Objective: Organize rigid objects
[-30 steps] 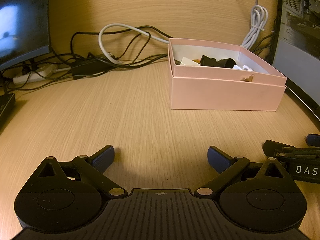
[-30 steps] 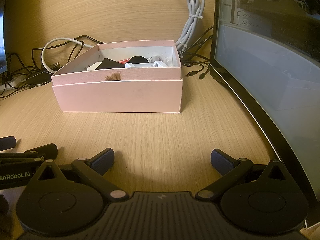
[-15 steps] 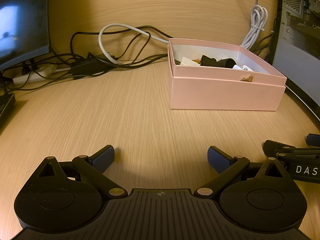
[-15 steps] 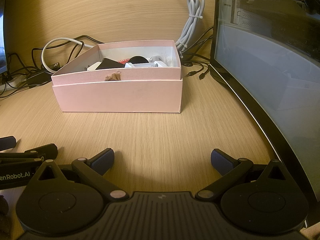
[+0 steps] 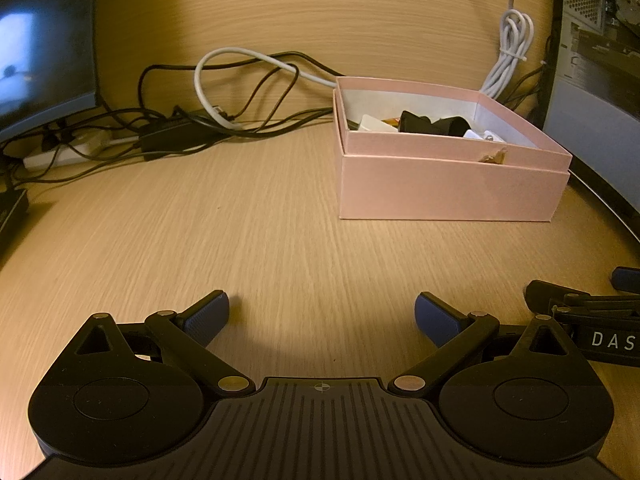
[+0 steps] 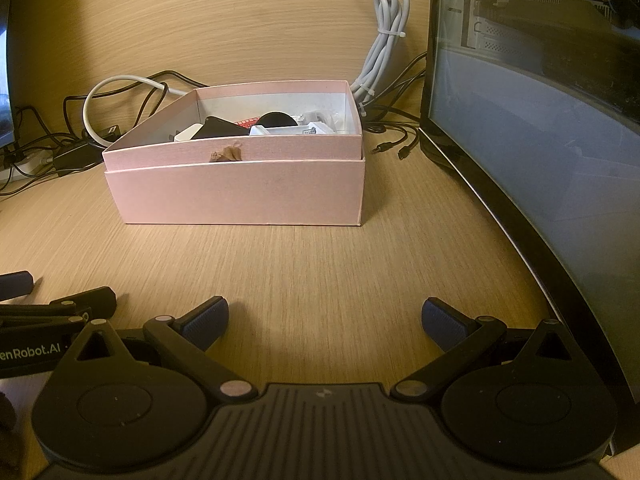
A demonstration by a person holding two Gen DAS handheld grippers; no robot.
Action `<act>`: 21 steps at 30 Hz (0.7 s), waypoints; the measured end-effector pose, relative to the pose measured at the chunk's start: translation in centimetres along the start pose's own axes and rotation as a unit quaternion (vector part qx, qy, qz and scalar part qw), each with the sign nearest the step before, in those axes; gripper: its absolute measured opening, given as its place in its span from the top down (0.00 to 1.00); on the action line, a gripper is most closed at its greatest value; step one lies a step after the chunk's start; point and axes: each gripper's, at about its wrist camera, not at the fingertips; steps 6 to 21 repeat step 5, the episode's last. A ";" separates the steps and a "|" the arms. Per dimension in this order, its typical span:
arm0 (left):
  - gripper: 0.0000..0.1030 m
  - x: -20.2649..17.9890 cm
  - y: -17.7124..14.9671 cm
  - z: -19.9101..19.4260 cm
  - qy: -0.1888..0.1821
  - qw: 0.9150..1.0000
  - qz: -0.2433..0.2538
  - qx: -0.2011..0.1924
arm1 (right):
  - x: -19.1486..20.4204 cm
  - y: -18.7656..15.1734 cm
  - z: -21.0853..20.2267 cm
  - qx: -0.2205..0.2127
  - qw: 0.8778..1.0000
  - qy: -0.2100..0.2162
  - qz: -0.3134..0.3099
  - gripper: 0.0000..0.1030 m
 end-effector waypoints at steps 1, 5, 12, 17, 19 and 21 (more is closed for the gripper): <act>0.01 0.0 0.0 0.0 0.000 1.000 0.000 0.000 | 0.0 0.0 0.0 0.000 1.000 0.000 0.000 0.00; 0.01 0.0 0.0 0.0 -0.001 1.000 0.000 0.000 | 0.0 0.0 0.0 0.000 1.000 0.000 0.000 0.00; 0.01 0.0 0.0 0.0 -0.001 1.000 0.000 0.000 | 0.0 0.0 0.0 0.000 1.000 0.000 0.000 0.00; 0.01 0.0 0.0 0.0 -0.001 1.000 0.000 0.000 | 0.0 0.0 0.0 0.000 1.000 0.000 0.000 0.00; 0.01 0.0 0.0 0.0 -0.001 1.000 0.000 0.000 | 0.0 0.0 0.0 0.000 1.000 0.000 0.000 0.00; 0.01 0.0 0.0 0.0 -0.001 1.000 0.000 0.000 | 0.0 0.0 0.0 0.000 1.000 0.000 0.000 0.00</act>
Point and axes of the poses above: each gripper's, at about its wrist camera, not at the fingertips, and z roughly the way its jaws point, x to its left, y to its top, and after that the axes turned 11 degrees about y, right-handed
